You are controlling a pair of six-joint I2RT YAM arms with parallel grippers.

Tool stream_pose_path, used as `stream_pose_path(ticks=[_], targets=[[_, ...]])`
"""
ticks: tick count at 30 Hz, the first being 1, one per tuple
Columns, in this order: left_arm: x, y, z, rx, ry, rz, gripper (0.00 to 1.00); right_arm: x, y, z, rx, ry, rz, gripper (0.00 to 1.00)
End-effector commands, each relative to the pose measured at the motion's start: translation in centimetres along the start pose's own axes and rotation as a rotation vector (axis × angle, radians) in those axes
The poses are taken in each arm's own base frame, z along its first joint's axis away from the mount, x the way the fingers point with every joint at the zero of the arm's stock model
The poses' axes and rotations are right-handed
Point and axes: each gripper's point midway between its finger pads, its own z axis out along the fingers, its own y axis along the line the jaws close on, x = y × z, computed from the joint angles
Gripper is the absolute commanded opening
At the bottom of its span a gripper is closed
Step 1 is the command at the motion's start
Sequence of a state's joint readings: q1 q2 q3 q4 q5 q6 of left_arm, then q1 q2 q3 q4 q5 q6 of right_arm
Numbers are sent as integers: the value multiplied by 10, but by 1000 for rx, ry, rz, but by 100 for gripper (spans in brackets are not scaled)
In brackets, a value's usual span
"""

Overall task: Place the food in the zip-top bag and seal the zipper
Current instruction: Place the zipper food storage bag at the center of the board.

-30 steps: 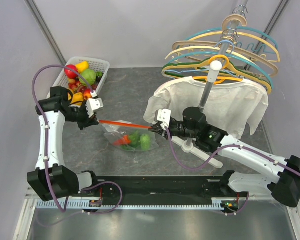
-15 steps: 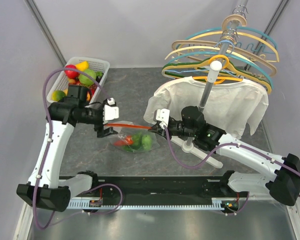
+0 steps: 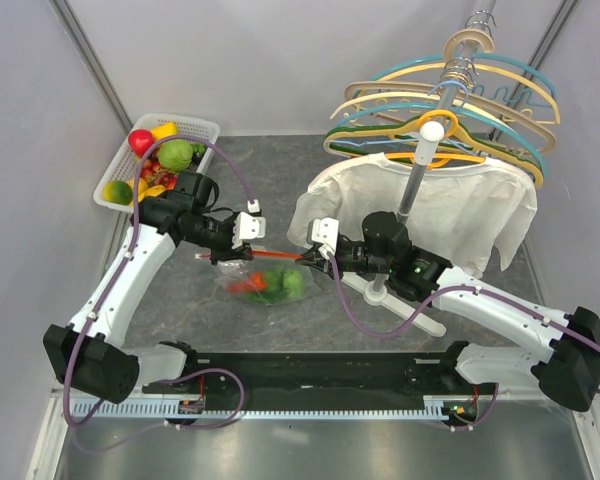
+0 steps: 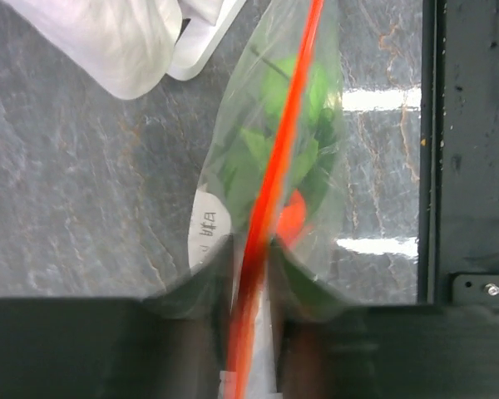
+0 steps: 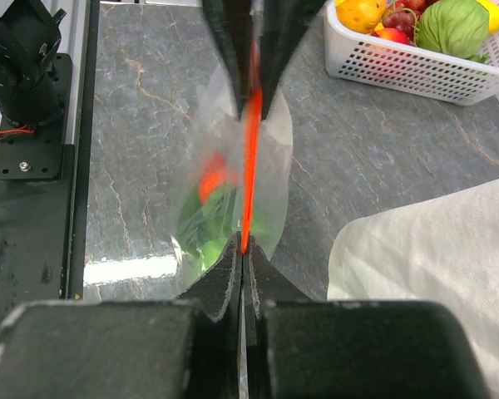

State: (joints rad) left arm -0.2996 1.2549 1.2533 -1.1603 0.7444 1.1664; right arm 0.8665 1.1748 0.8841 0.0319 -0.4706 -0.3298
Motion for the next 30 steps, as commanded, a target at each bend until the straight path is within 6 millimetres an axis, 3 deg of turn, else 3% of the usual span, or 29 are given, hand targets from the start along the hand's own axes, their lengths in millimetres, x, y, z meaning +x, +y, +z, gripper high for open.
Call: stream_pose_path(ticks=[1,3,4,5,9,10,11,13,14,18,21,22,23,24,26,27,29,30], targets=[[1,11,-8,-53,28,7,2,-26,-4,0,-6,-64,-37,0],[-7,21,-21,-92,21,21,2,-24,-4,1,-9,-57,-30,3],[-4,32,-28,-124,24,-5,2,-24,-4,1,-9,-57,-30,9],[-16,47,-42,-176,13,14,2,-23,-4,1,-7,-52,-25,31],[-29,96,-65,-273,23,3,2,-20,-7,2,17,-43,10,77],[-41,109,-74,-313,7,2,2,-20,-9,2,33,-41,20,98],[-38,123,-67,-306,11,-22,2,-19,-13,2,53,-38,24,98],[-50,146,-75,-348,2,-23,2,-19,-14,3,52,-34,26,98],[-43,160,-68,-346,18,-42,2,-21,-14,3,51,-36,28,98],[-27,207,-71,-450,105,-29,2,-23,-13,0,53,-37,28,98],[-15,201,-59,-409,129,1,2,-21,-12,-2,50,-27,31,98],[2,186,-39,-349,150,-24,2,-20,-10,-3,50,-23,32,98],[1,174,-37,-340,147,-5,2,-19,-10,-4,51,-20,34,98],[20,153,-13,-273,161,-27,2,-21,-10,-7,53,-23,35,98],[30,126,6,-214,171,-6,2,-18,-6,-8,43,-22,46,98],[40,95,23,-152,188,7,2,-19,-5,-9,42,-24,50,98],[53,70,36,-112,232,39,2,-18,-4,-8,38,-21,64,98],[63,46,48,-63,248,37,2,-18,-5,-8,42,-20,63,98]])
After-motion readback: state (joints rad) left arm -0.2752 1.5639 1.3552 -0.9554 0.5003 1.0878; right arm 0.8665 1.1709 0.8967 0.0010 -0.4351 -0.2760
